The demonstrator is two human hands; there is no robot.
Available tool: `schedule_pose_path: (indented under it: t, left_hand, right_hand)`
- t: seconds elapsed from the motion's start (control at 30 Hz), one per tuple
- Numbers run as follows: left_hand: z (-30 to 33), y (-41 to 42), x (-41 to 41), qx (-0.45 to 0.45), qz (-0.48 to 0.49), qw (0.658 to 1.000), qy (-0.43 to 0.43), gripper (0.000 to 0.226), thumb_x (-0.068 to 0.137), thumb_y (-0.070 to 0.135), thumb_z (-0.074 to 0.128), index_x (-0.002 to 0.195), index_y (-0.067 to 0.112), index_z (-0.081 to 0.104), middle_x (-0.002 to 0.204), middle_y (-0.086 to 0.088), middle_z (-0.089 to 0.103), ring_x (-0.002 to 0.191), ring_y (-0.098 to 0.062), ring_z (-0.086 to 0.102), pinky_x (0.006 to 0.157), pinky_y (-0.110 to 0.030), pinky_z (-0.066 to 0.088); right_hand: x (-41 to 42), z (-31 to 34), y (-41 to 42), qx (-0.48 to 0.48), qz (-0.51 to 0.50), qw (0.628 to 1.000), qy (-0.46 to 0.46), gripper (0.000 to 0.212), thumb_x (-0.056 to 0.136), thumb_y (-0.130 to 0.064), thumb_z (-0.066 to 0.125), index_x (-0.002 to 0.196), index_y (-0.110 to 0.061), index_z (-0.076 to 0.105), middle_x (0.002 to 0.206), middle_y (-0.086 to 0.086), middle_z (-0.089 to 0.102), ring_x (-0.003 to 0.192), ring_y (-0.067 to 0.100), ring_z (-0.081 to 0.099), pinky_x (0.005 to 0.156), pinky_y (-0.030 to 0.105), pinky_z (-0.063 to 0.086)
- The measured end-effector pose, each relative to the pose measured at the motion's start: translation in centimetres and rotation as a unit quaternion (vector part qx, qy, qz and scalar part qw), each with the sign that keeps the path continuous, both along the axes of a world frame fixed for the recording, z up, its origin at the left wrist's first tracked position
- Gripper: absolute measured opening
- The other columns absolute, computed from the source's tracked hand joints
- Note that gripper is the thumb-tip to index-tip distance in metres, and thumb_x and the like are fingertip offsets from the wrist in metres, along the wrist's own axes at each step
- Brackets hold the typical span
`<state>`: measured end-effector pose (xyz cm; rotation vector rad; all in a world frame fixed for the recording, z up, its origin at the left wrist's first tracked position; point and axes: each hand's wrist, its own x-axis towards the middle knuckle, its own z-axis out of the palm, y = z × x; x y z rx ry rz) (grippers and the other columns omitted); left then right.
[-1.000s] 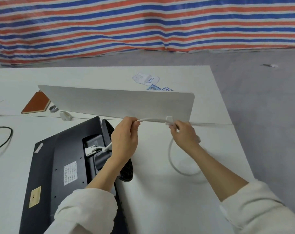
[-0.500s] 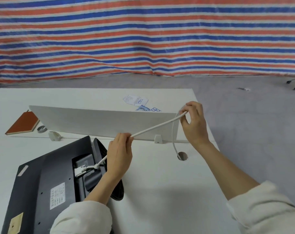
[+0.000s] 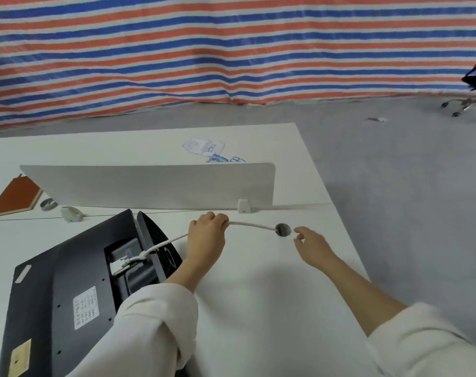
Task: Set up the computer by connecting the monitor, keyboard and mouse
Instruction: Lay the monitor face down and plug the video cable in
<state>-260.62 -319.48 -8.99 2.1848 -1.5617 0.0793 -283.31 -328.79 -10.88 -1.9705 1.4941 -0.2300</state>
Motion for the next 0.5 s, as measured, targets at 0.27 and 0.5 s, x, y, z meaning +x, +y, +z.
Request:
schedule_pose_path:
  t: [0.27, 0.5]
  left_hand:
    - [-3.4, 0.9, -3.1, 0.168, -0.059, 0.978, -0.11, 0.044, 0.097, 0.032, 0.04, 0.14, 0.024, 0.037, 0.144, 0.0, 0.039, 0.137, -0.02, 0.028, 0.114, -0.048, 0.011]
    - [-4.2, 6.6, -8.6, 0.131, -0.184, 0.973, 0.039, 0.04, 0.097, 0.034, 0.04, 0.136, 0.027, 0.046, 0.141, 0.001, 0.045, 0.132, -0.021, 0.038, 0.113, -0.043, 0.02]
  right_hand:
    - [-2.8, -4.7, 9.6, 0.137, -0.017, 0.99, -0.006, 0.039, 0.099, -0.026, 0.04, 0.136, -0.014, 0.044, 0.136, 0.004, 0.05, 0.124, 0.018, 0.047, 0.099, 0.025, 0.036]
    - [-6.0, -6.0, 19.4, 0.098, -0.173, 0.978, -0.064, 0.034, 0.099, -0.018, 0.039, 0.13, -0.012, 0.051, 0.127, 0.006, 0.056, 0.112, 0.018, 0.053, 0.089, 0.025, 0.041]
